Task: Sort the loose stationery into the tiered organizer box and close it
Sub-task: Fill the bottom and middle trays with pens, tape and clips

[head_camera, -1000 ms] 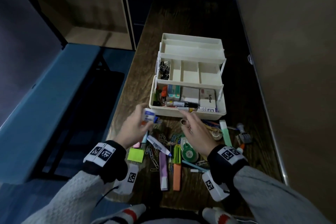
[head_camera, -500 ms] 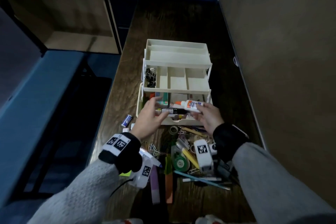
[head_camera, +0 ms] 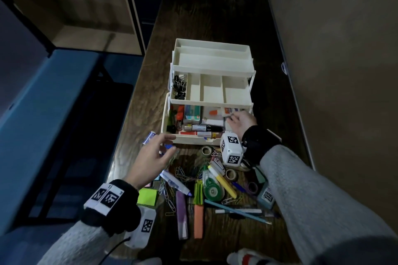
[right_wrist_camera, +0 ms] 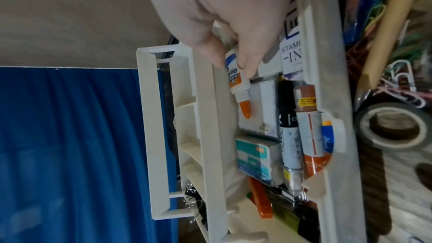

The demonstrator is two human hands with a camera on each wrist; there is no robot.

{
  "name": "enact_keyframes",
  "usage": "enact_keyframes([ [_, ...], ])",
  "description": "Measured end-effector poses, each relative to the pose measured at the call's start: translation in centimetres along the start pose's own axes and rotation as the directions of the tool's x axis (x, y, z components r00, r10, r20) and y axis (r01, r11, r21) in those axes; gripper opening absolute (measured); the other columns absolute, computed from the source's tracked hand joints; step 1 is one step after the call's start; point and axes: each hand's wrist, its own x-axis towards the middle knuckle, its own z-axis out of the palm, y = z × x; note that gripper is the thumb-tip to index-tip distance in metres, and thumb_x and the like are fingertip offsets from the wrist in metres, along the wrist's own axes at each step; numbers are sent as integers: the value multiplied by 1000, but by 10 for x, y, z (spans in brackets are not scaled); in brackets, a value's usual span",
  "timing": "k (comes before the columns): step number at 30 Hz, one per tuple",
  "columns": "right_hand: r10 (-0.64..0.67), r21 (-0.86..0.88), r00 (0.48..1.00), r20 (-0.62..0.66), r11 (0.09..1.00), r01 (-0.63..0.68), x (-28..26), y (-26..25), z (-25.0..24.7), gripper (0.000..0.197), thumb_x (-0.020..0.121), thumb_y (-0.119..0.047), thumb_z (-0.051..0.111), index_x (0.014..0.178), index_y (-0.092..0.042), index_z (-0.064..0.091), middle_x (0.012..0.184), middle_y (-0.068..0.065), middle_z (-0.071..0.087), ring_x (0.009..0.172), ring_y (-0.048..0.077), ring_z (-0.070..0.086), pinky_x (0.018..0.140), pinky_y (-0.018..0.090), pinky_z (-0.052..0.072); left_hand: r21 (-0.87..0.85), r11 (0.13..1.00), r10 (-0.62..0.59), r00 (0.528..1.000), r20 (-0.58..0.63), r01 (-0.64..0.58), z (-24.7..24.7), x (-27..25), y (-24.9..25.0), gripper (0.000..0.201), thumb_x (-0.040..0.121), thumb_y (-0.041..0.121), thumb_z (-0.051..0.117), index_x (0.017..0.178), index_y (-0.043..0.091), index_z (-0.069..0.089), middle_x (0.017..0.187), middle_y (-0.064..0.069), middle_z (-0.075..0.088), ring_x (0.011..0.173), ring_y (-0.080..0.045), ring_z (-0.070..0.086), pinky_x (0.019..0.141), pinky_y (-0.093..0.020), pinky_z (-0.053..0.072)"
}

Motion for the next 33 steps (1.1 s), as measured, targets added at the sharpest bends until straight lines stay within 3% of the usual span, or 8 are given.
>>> enact_keyframes([
  [7, 0, 134, 993, 120, 991, -16, -38, -10, -22, 22, 94, 4, 46, 114, 5, 55, 123, 19, 58, 119, 28, 57, 97, 32, 49, 90, 994, 58, 994, 96, -67, 16, -8, -4, 10, 93, 20, 56, 101, 21, 63, 93, 11, 63, 82, 0, 58, 69, -11, 45],
  [11, -183, -202, 964, 195, 954, 222, -74, -13, -68, 21, 96, -9, 48, 109, -6, 64, 104, 12, 69, 91, 18, 69, 72, 25, 57, 159, 984, 51, 982, 182, -81, 25, -9, -8, 6, 94, 23, 56, 94, 25, 62, 89, 14, 64, 76, 2, 57, 65, -13, 43],
  [14, -213, -636, 971, 113, 735, 235, -83, 7, -114, 17, 95, -15, 51, 103, -13, 66, 102, 12, 67, 79, 19, 65, 63, 27, 53, 158, 986, 22, 981, 191, -52, 31, -10, -12, 5, 93, 25, 57, 92, 25, 62, 87, 13, 65, 75, 0, 58, 62, -13, 42],
  [17, -262, -947, 959, -107, 320, -18, -82, 34, -164, 32, 89, -21, 61, 118, -9, 57, 122, 21, 56, 106, 35, 58, 86, 37, 47, 171, 984, 20, 978, 210, -57, 37, -11, -10, 8, 93, 25, 57, 92, 21, 64, 84, 8, 66, 74, -5, 59, 60, -14, 41],
  [19, -208, -959, 959, -195, 245, -142, -89, 52, -187, 56, 85, -34, 66, 130, -10, 42, 133, 21, 45, 118, 38, 51, 93, 39, 43, 170, 980, 54, 968, 247, -98, 42, -10, -4, 9, 93, 23, 58, 92, 18, 65, 85, 6, 65, 75, -10, 59, 63, -20, 42],
  [23, -41, -924, 987, -154, 360, -130, -96, 78, -195, 87, 81, -41, 71, 145, -13, 19, 134, 18, 50, 110, 33, 57, 77, 32, 48, 186, 956, 178, 953, 245, -227, 51, -2, 16, 10, 93, 22, 57, 95, 17, 65, 89, 7, 61, 80, -13, 57, 65, -24, 39],
  [29, -20, -765, 979, -204, 628, -147, -93, 89, -182, 60, 86, -16, 68, 132, -15, 29, 124, 18, 51, 98, 39, 62, 69, 47, 59, 300, 891, 321, 940, 111, -340, 67, 37, 50, 14, 93, 27, 53, 103, 24, 63, 103, 10, 49, 98, -7, 38, 81, -24, 36],
  [33, -203, -719, 944, -260, 693, -50, -89, 81, -185, 41, 90, -18, 60, 124, -10, 38, 119, 24, 53, 90, 39, 63, 66, 43, 56, 425, 859, 250, 958, 139, -286, 72, 78, 55, 26, 97, 28, 44, 113, 17, 61, 117, -4, 54, 103, -17, 41, 87, -30, 39],
])
